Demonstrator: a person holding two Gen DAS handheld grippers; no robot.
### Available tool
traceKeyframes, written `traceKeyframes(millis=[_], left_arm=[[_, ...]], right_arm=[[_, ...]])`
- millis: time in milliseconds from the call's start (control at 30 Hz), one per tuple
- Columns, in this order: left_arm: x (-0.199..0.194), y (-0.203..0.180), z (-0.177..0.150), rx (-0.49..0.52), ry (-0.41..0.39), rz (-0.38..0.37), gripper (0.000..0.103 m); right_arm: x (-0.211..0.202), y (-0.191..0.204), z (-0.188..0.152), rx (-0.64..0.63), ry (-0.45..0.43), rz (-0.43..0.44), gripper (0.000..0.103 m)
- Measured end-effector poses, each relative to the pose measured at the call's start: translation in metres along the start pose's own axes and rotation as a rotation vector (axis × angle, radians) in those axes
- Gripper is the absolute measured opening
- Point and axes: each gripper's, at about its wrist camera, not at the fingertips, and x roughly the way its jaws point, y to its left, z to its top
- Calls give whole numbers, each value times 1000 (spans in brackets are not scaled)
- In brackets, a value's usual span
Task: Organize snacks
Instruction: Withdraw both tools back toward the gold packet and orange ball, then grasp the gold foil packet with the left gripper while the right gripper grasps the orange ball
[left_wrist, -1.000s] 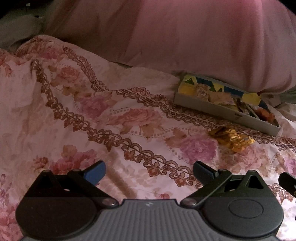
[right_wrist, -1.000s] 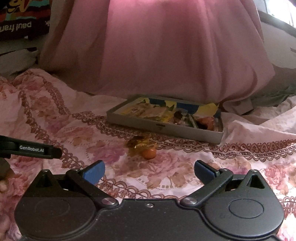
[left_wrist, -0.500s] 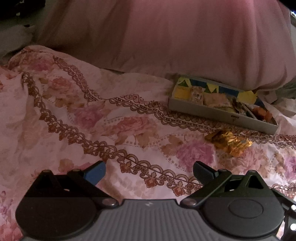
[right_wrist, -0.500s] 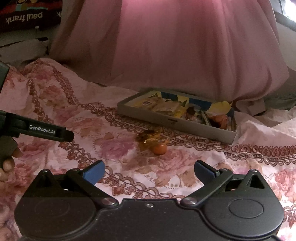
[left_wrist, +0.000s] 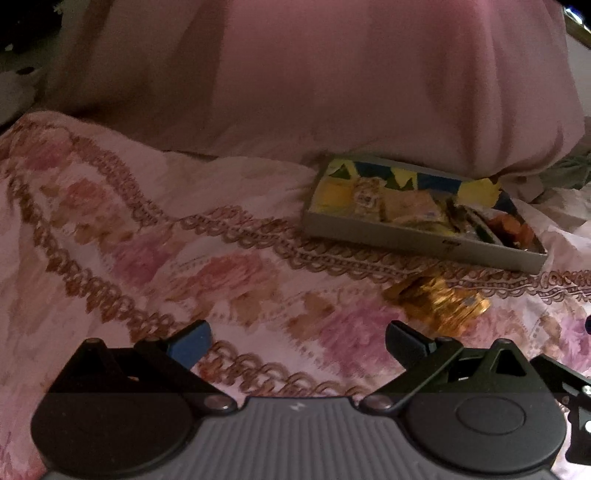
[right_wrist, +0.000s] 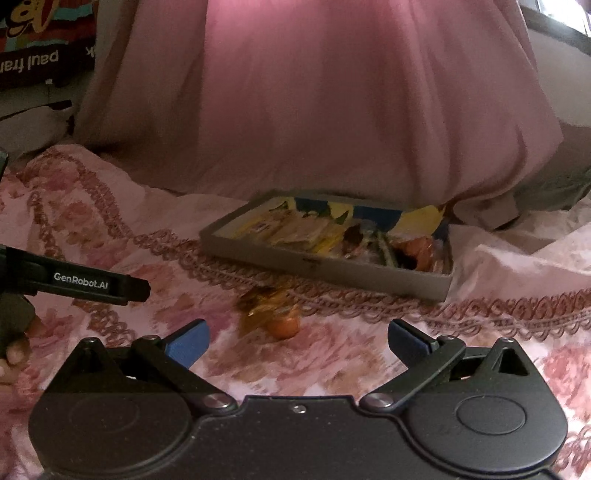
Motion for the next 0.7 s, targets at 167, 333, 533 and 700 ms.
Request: traceKeyframes(millis=[167,333,533,700], left_arm=[[10,-14,9,4,9,-19,102],[29,-26,20,-26,37,-49,103],[55,-47,32,-76,73,-94,102],[78,-75,33,-69,134,-123,102]], right_arm=[[12,-16,3,-49,-5,-67,102],[28,-37,-3,-32,6,-89,102],[48,-45,-13,5,30,-58,102],[58,-37,-17,-21,40,-14,102]])
